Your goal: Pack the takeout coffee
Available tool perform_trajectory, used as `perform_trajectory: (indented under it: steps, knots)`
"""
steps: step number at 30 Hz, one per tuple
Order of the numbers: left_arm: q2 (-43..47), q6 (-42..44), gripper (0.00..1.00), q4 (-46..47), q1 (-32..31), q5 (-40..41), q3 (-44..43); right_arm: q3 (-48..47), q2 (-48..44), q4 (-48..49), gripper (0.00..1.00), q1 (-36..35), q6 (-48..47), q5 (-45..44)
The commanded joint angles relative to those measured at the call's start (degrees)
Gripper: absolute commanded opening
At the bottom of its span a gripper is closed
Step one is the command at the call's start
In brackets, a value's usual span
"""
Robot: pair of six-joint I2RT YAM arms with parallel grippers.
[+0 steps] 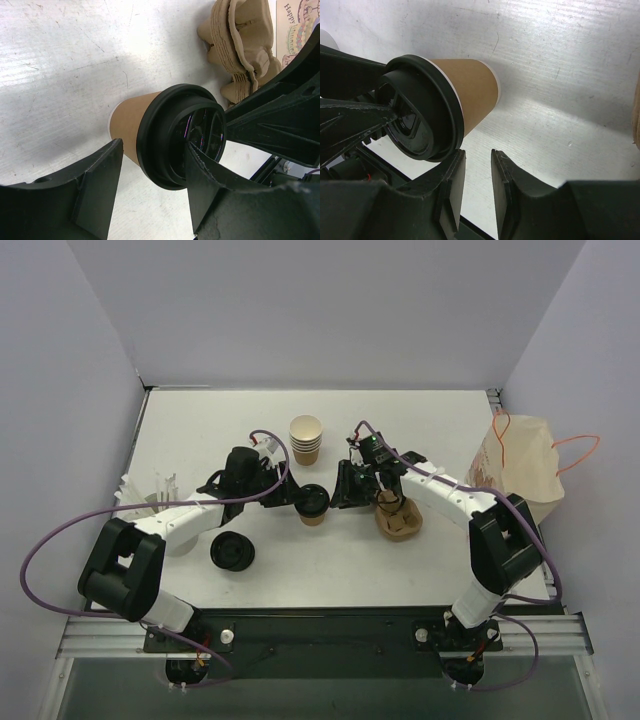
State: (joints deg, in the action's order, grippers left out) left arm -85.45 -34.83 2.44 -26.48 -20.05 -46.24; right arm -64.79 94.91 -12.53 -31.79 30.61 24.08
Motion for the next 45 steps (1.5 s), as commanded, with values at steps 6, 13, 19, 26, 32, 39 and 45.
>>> perform_trajectory:
  steps: [6, 13, 19, 26, 32, 39, 45]
  knots:
    - [-1.2, 2.0, 0.61, -2.3, 0.0, 4.4, 0.1, -1.4, -2.4, -0.7, 0.29, 0.4, 0.8, 1.1]
    - [-1.3, 1.9, 0.61, -2.3, 0.0, 4.3, 0.1, -2.1, -1.7, -0.7, 0.28, 0.3, 0.8, 2.3]
    - [-1.5, 2.0, 0.61, -2.3, -0.1, 4.3, 0.0, -2.5, -1.1, -0.7, 0.28, 0.4, 0.8, 2.9]
    - [-1.4, 2.0, 0.61, -2.3, -0.1, 4.3, 0.2, -3.6, 0.1, -0.7, 0.28, 0.3, 1.0, 3.0]
    - [-1.5, 1.8, 0.61, -2.3, -0.1, 4.2, 0.3, -3.7, 1.9, -0.6, 0.26, 0.4, 1.2, 2.0]
    - [-1.6, 1.6, 0.61, -2.3, -0.1, 4.8, 0.8, -1.7, 3.3, 0.4, 0.2, 0.2, 1.8, 0.5]
    - [-2.4, 1.3, 0.6, -2.3, -0.1, 5.5, 1.4, 3.7, 2.7, 2.4, 0.19, 0.2, 3.4, -1.6]
